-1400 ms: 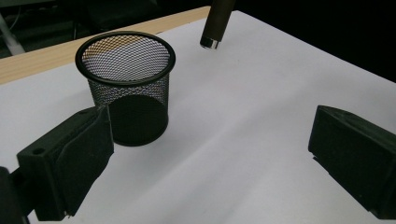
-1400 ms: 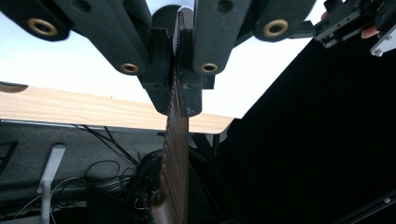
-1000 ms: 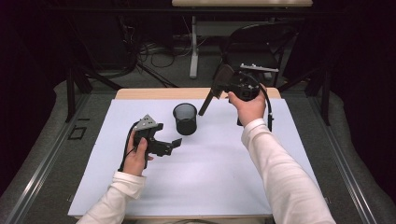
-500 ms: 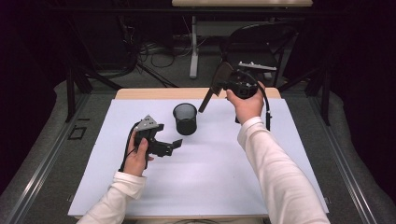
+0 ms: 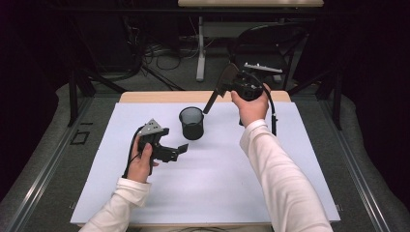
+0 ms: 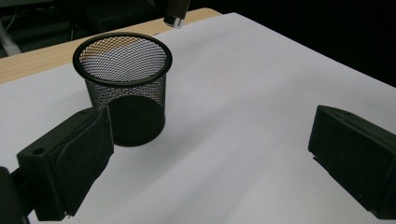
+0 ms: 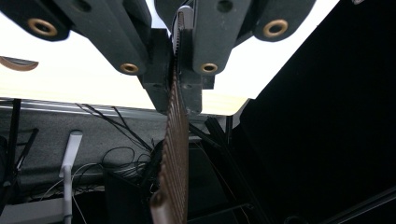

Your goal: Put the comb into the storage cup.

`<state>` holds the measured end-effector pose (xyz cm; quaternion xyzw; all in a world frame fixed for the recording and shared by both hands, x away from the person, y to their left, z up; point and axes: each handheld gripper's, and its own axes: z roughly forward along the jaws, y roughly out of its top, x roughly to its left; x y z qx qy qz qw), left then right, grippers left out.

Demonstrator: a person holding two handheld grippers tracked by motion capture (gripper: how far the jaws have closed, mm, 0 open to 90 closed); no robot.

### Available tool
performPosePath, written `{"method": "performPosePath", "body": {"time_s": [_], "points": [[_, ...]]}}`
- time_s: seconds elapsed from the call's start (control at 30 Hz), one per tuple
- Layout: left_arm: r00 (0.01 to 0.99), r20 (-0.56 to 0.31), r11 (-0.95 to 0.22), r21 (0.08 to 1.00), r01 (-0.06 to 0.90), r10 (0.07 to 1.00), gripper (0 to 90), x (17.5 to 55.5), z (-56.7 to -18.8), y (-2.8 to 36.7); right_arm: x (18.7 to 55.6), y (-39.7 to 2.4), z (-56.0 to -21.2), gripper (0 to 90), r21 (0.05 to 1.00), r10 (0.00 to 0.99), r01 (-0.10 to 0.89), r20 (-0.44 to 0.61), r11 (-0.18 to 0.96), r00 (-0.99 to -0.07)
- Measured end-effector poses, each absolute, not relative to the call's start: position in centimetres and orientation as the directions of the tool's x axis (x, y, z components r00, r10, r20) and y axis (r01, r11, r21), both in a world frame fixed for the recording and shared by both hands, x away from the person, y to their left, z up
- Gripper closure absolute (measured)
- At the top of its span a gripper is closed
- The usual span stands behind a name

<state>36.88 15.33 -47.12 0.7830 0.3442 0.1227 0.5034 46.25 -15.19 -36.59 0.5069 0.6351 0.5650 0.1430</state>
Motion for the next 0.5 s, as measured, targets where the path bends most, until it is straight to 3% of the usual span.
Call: {"method": "performPosePath", "body": {"time_s": [0.5], "points": [[0.732,-0.157,-0.256,0.871,0.419,0.663,0.4,36.92,-47.17,15.35,47.02,-14.46,-37.41,87.1,0.856,0.801,0.491,0.404,-0.161,-0.442]]}}
